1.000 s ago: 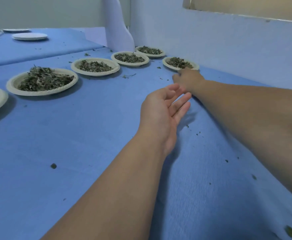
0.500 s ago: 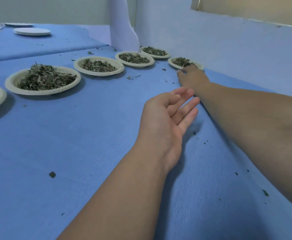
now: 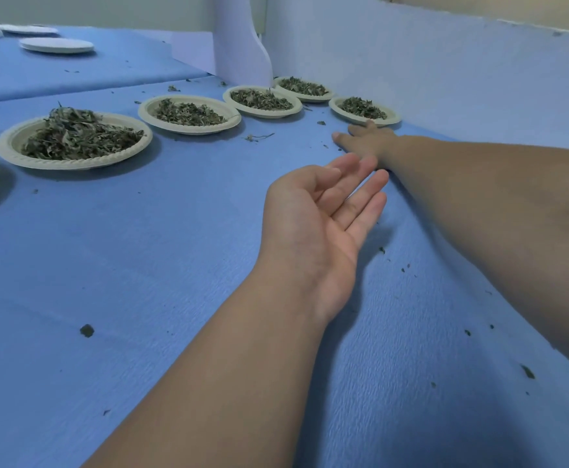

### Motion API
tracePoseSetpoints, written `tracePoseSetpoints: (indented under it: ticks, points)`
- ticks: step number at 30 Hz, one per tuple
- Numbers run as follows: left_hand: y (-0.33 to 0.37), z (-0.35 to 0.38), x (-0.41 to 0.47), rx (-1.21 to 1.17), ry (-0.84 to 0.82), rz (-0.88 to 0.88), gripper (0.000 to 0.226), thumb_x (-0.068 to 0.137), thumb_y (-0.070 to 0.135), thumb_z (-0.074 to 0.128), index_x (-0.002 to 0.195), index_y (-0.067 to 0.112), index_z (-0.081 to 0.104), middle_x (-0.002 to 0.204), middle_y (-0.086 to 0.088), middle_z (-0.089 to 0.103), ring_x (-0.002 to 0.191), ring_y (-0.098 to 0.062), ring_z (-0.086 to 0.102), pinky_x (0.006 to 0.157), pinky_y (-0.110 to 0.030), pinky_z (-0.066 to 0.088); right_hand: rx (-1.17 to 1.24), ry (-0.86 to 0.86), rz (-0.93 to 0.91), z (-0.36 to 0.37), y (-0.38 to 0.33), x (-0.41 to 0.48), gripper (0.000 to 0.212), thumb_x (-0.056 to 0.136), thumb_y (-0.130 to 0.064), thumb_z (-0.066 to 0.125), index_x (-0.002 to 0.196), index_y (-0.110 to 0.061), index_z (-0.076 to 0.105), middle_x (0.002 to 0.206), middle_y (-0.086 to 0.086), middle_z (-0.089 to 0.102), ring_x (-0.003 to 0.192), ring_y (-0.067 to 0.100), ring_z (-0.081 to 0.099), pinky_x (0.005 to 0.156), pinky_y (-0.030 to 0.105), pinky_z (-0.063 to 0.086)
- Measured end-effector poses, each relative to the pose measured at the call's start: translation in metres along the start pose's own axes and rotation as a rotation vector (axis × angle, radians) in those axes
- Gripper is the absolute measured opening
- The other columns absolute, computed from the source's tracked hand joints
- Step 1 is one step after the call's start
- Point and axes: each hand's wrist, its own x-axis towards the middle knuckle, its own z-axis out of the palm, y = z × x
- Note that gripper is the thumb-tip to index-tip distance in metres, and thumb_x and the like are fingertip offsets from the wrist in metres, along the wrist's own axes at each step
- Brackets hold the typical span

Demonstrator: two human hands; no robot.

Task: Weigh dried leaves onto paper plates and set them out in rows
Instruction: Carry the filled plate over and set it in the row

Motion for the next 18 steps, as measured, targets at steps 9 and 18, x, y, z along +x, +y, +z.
tracePoseSetpoints:
  ticks: [9,18]
  points:
    - [0.0,0.001,0.003,0.053,-0.024,0.001,0.034,0.097,0.008,0.044,0.123,0.0,0.065,0.111,-0.015,0.078,0.103,-0.026,0.077,0.097,-0.037,0.058,0.04,0.003,0.0,0.002,0.001,-0.011,0.1,0.081,-0.088,0.022,0.162,-0.029,0.012,0.17,0.006,-0.003,0.155,0.035,-0.001,0.124,0.055,0.004]
    - [-0.022,0.0,0.014,0.821,0.038,0.228,0.025,0.09,0.002,0.052,0.095,0.014,0.074,0.093,-0.001,0.08,0.095,-0.016,0.076,0.089,-0.033,0.06,-0.037,0.04,0.022,0.009,0.025,-0.088,0.089,0.093,-0.075,0.018,0.162,-0.02,0.006,0.17,0.004,-0.001,0.157,0.022,-0.001,0.125,0.052,0.003]
